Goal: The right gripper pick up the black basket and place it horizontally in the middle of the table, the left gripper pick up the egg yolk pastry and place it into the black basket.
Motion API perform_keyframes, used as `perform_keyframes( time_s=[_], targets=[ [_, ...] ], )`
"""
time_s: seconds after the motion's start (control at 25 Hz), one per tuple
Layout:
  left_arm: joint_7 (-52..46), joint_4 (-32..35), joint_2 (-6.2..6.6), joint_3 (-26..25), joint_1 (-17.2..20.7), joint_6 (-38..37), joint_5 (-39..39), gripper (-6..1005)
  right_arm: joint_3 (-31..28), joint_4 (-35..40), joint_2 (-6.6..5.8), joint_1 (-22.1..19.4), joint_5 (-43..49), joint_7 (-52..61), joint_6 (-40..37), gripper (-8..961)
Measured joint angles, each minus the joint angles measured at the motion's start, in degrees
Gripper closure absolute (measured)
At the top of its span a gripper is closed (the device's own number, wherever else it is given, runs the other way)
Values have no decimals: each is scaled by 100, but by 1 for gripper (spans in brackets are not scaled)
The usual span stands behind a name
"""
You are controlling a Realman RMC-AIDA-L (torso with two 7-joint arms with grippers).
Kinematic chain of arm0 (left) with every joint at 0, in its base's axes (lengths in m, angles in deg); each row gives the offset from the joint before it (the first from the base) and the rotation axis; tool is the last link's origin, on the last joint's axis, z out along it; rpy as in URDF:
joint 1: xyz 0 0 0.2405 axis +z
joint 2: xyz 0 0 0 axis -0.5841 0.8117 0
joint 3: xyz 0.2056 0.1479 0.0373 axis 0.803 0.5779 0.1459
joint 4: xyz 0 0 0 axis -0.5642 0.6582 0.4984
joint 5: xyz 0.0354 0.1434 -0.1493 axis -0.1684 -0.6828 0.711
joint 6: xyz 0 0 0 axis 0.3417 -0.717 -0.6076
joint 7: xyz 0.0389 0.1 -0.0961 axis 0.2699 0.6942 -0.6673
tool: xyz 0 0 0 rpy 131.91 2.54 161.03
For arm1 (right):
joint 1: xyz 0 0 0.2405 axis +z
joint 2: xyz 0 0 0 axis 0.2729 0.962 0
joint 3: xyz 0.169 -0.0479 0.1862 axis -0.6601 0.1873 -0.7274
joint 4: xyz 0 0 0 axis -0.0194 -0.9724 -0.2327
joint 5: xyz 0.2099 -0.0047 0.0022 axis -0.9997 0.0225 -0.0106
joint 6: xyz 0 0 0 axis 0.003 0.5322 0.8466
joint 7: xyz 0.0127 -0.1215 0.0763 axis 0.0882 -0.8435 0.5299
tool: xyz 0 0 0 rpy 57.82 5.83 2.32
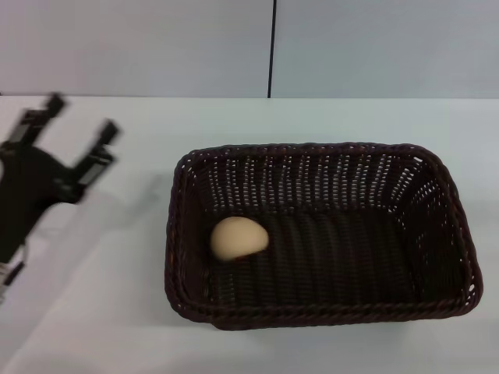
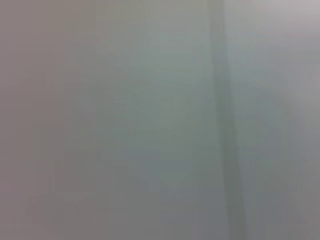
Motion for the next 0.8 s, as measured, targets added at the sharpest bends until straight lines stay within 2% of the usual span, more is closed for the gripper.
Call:
perform_keyframes(
  time_s=[0.16,0.28,0.36,0.44,0.56,0.8],
  targets=[
    [-1,-505,4,-1235,452,331,8,171,-57,-13,1,196,5,-762,28,170],
    [-1,-681,-8,-1454,616,421,5,173,-59,-31,-2,265,5,-936,53,170],
    [-1,-832,-14,-1498,752,552,6,175,-60,-96,-86,403,24,-973,153,170],
    [-1,-832,-14,-1498,752,552,6,175,-55,-115,-114,444,34,-972,193,170],
    [5,-1141,-30,-1480,935,993,-20,174,-53,-120,-183,541,41,-967,349,170],
    [66,-1199,-29,-1486,940,1208,-36,174,-4,-108,-181,544,54,-943,380,170]
  ],
)
